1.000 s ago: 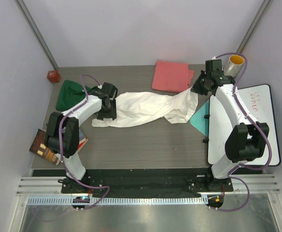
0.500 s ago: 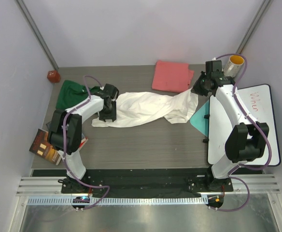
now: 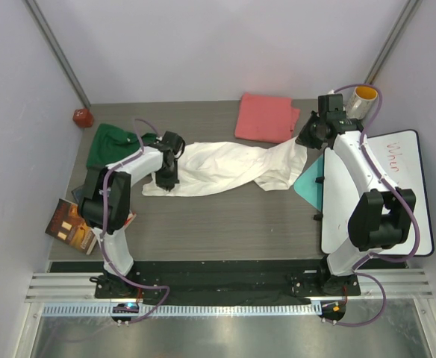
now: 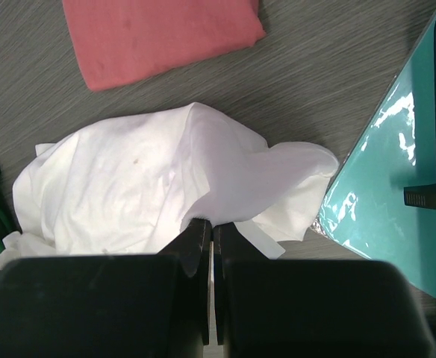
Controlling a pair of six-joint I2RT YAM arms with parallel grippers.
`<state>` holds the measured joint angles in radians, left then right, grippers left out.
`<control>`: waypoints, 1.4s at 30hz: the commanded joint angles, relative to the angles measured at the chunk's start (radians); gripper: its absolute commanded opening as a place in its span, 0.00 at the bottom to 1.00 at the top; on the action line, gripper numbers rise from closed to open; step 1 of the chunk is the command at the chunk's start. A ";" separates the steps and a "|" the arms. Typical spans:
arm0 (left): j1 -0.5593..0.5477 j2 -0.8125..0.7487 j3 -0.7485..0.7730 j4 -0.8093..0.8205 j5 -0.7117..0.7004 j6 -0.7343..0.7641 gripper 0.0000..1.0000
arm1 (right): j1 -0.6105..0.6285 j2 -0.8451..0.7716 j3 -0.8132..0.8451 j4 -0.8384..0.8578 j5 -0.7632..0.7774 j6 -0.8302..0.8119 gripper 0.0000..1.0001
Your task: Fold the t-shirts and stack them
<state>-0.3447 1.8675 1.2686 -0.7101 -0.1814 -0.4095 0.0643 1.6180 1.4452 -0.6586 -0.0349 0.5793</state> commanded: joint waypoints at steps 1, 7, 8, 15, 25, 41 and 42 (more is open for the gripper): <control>0.000 0.009 0.037 -0.026 -0.023 0.001 0.00 | -0.008 -0.029 0.015 0.042 0.020 0.013 0.01; 0.000 -0.031 0.123 -0.103 -0.058 -0.028 0.00 | -0.015 -0.024 0.024 0.048 0.029 0.014 0.01; 0.000 -0.053 0.161 -0.115 -0.059 -0.037 0.00 | -0.017 -0.029 0.026 0.047 0.030 0.017 0.01; 0.000 -0.221 0.235 -0.135 -0.064 -0.190 0.00 | -0.044 -0.090 0.001 0.053 0.082 0.020 0.01; 0.039 -0.269 0.256 -0.114 -0.135 -0.212 0.00 | -0.084 0.025 -0.043 0.137 0.047 0.022 0.01; 0.056 -0.076 0.387 -0.147 -0.135 -0.169 0.00 | -0.103 0.229 0.026 0.157 0.066 -0.044 0.01; 0.059 -0.068 0.391 -0.152 -0.135 -0.170 0.00 | -0.103 0.218 0.020 0.157 0.061 -0.042 0.01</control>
<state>-0.2989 1.7897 1.5990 -0.8539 -0.2859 -0.5911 -0.0284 1.9205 1.4490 -0.5358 0.0315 0.5594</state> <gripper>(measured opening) 0.006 0.030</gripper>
